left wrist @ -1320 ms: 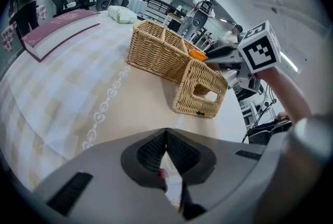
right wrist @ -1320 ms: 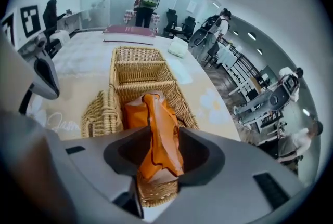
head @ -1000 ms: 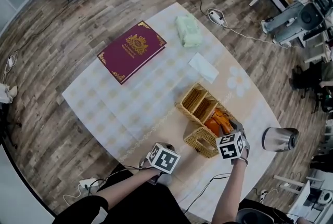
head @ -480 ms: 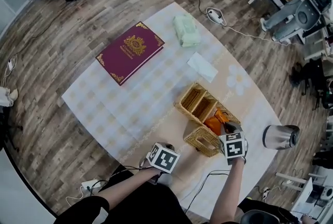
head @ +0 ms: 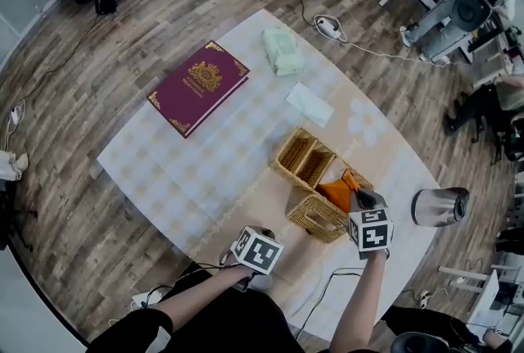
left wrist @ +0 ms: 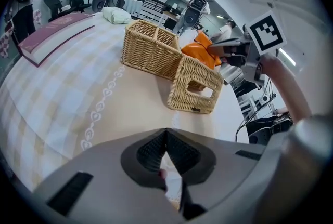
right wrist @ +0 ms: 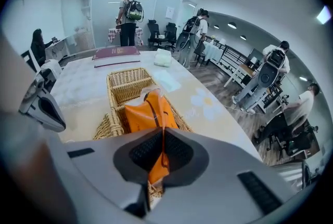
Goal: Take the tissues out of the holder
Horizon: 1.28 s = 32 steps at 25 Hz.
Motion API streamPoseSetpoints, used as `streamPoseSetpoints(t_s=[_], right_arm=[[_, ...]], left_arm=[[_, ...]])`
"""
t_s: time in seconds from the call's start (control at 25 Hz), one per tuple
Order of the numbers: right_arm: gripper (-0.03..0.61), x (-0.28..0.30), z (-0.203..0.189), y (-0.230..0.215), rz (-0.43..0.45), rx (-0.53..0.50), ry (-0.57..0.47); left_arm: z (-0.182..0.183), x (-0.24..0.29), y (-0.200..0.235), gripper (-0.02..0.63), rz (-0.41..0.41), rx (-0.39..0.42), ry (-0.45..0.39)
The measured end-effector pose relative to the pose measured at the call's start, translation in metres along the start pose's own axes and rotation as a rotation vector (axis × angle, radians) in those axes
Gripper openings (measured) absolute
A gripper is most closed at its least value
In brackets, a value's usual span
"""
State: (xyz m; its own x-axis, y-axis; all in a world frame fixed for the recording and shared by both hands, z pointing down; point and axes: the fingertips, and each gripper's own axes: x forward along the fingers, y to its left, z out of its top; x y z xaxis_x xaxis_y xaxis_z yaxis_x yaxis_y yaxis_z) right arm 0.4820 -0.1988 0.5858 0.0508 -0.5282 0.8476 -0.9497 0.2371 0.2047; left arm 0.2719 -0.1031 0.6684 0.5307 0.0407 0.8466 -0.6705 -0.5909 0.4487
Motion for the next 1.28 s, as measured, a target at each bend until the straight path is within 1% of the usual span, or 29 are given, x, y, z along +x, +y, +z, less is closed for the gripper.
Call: streamPoseSetpoints(t_s=[0.36,0.6,0.84,1.0,1.28], right_arm=[[0.014,-0.041,0.021,-0.002,-0.074,0.019,-0.122],[0.014,-0.068,0.021,0.017,-0.066,0.032,-0.171],[0.014,-0.09,0.011,0.057,0.007,0.058,-0.207],[0.014,-0.098,-0.004,0.086,0.044,0.074,-0.203],[0.014,-0.098,-0.042,0.168,0.178,0.104,-0.176]], left_arm=[[-0.008,-0.009,-0.007,0.006,0.007,0.019,-0.017],[-0.015,-0.019,-0.018,0.006,0.008,0.042,-0.044],[-0.032,-0.031,-0.027,0.006,0.018,0.043,-0.074],[-0.043,-0.04,-0.033,0.006,0.027,0.044,-0.101],[-0.073,-0.057,-0.034,0.006,0.052,0.014,-0.137]])
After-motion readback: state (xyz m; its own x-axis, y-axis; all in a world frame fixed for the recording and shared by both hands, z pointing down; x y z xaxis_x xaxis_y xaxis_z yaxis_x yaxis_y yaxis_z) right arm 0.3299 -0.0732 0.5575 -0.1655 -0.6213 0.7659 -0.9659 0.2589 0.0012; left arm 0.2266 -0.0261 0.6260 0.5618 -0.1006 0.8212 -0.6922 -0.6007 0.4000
